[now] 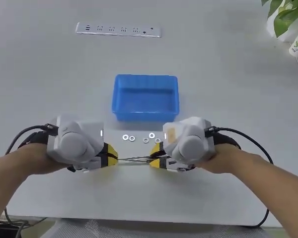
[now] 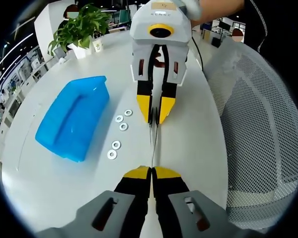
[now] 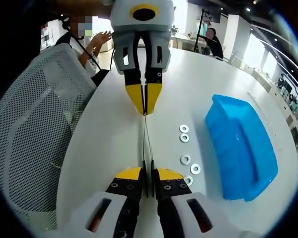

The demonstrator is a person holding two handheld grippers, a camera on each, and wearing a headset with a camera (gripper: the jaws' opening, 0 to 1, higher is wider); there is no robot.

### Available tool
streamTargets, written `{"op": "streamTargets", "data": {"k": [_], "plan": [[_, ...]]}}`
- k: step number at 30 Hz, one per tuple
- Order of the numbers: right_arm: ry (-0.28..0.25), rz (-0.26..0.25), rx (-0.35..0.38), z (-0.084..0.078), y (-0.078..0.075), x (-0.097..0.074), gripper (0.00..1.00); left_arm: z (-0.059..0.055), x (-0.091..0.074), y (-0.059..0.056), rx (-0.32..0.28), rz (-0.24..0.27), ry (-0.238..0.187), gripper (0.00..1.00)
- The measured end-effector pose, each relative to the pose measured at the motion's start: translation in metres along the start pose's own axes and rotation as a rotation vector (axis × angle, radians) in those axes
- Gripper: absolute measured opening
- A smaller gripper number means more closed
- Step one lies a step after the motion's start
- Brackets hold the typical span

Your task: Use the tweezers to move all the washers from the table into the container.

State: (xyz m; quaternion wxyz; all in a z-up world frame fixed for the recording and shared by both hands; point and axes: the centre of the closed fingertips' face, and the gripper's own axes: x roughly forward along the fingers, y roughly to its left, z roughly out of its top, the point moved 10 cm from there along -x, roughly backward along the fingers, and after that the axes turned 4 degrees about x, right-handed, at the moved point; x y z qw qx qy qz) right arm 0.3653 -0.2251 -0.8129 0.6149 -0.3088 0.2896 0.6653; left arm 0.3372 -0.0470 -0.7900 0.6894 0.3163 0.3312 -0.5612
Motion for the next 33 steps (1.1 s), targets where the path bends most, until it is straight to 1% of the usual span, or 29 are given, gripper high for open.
{"op": "streamTargets", "data": {"k": [5,13,23,33], "plan": [[0.000,-0.001,0.003,0.000,0.000,0.000,0.12,0.005,-0.006,-0.001,-0.002,0.002,-0.013,0.05],[-0.001,-0.005,0.008,0.000,0.000,-0.002,0.12,0.015,-0.015,0.001,0.002,0.013,-0.037,0.05],[-0.019,-0.013,0.034,-0.001,-0.001,-0.007,0.12,0.035,-0.028,0.003,0.015,0.018,-0.084,0.05],[-0.040,-0.025,0.055,0.001,-0.001,-0.011,0.11,0.056,-0.037,0.005,0.051,0.017,-0.110,0.05]]}}
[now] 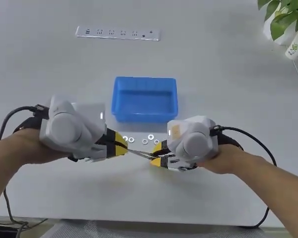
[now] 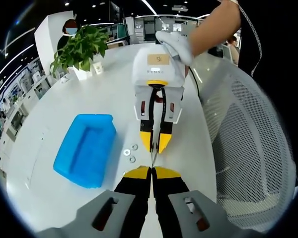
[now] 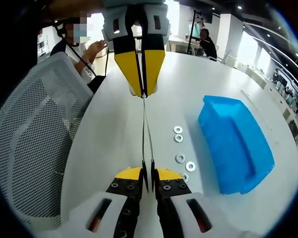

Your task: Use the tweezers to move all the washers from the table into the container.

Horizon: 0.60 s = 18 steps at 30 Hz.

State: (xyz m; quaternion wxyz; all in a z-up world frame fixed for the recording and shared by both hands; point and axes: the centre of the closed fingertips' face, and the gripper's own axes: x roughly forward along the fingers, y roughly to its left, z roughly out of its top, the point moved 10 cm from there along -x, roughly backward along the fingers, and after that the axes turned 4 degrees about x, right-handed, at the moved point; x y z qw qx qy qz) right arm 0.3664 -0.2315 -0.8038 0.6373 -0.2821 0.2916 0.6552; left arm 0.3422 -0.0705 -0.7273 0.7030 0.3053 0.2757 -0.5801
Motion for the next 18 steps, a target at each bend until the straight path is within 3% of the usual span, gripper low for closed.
{"op": "streamTargets", "data": {"k": [18], "plan": [[-0.038,-0.006,0.031,0.002,0.004,-0.007,0.11,0.028,-0.003,0.000,0.044,-0.011,-0.056,0.05]]}}
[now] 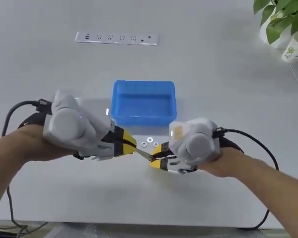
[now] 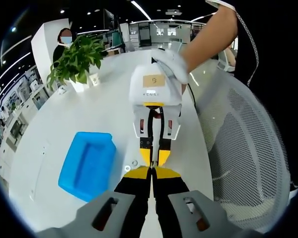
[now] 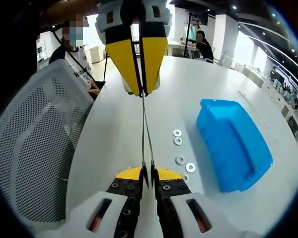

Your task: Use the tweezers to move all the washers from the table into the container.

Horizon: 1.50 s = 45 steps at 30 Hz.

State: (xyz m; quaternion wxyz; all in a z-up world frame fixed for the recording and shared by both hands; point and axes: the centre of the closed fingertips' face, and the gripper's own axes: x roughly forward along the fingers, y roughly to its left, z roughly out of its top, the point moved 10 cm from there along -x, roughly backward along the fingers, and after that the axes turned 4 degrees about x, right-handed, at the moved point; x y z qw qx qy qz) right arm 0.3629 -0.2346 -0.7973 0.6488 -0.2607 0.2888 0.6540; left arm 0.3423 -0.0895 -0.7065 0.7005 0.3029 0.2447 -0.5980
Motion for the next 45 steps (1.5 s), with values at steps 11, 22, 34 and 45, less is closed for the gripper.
{"op": "streamTargets", "data": {"k": [11,22,34,45], "plan": [[-0.010,0.005,0.011,-0.001,0.004,0.000,0.11,0.015,0.007,0.000,0.028,-0.022,-0.023,0.05],[-0.015,0.007,0.012,-0.003,0.006,-0.001,0.10,0.023,0.015,0.001,0.045,-0.045,-0.042,0.05],[-0.018,0.001,0.016,-0.004,0.006,-0.001,0.09,0.016,0.022,0.001,0.064,-0.068,-0.004,0.09],[-0.014,0.002,0.005,-0.003,0.006,0.000,0.09,0.010,0.029,0.000,0.054,-0.079,-0.025,0.10]]}}
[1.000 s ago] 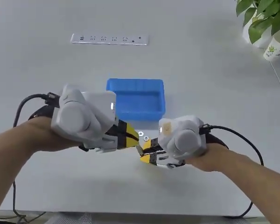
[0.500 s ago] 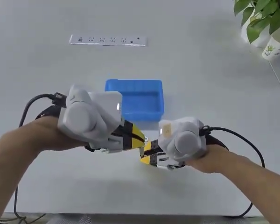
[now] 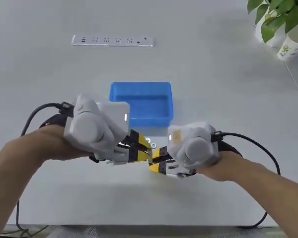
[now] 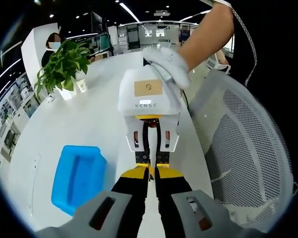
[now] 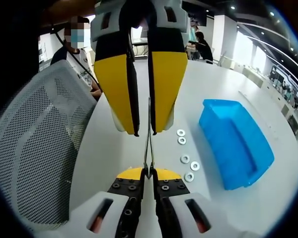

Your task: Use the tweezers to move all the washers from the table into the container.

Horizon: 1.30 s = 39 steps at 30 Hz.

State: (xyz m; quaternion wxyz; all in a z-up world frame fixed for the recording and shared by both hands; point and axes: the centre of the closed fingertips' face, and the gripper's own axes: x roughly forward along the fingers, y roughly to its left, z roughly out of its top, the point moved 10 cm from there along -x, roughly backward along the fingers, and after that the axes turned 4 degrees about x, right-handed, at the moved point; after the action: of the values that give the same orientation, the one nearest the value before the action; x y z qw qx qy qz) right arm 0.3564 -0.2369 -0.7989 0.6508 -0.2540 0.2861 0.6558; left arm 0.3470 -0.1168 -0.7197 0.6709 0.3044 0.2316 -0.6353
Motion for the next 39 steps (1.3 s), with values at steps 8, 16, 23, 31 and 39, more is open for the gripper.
{"op": "streamTargets", "data": {"k": [8,16,23,31,39], "plan": [[0.000,0.004,-0.009,0.0010,0.0002,0.0009,0.09,-0.0022,0.0038,0.0025,-0.010,-0.007,-0.025,0.06],[-0.003,0.006,-0.005,0.0001,-0.0013,0.0005,0.10,-0.0030,0.0062,0.0041,-0.023,-0.015,-0.050,0.06],[-0.010,0.012,-0.009,0.0002,0.0002,0.0006,0.11,-0.0025,0.0042,0.0027,-0.021,-0.030,-0.043,0.05],[-0.024,0.006,-0.012,0.0031,-0.0009,0.0011,0.11,-0.0026,0.0008,0.0039,-0.021,-0.028,-0.040,0.05],[-0.032,-0.008,-0.012,0.0045,-0.0053,-0.0014,0.12,-0.0008,-0.0003,0.0078,-0.009,-0.019,-0.038,0.05]]}}
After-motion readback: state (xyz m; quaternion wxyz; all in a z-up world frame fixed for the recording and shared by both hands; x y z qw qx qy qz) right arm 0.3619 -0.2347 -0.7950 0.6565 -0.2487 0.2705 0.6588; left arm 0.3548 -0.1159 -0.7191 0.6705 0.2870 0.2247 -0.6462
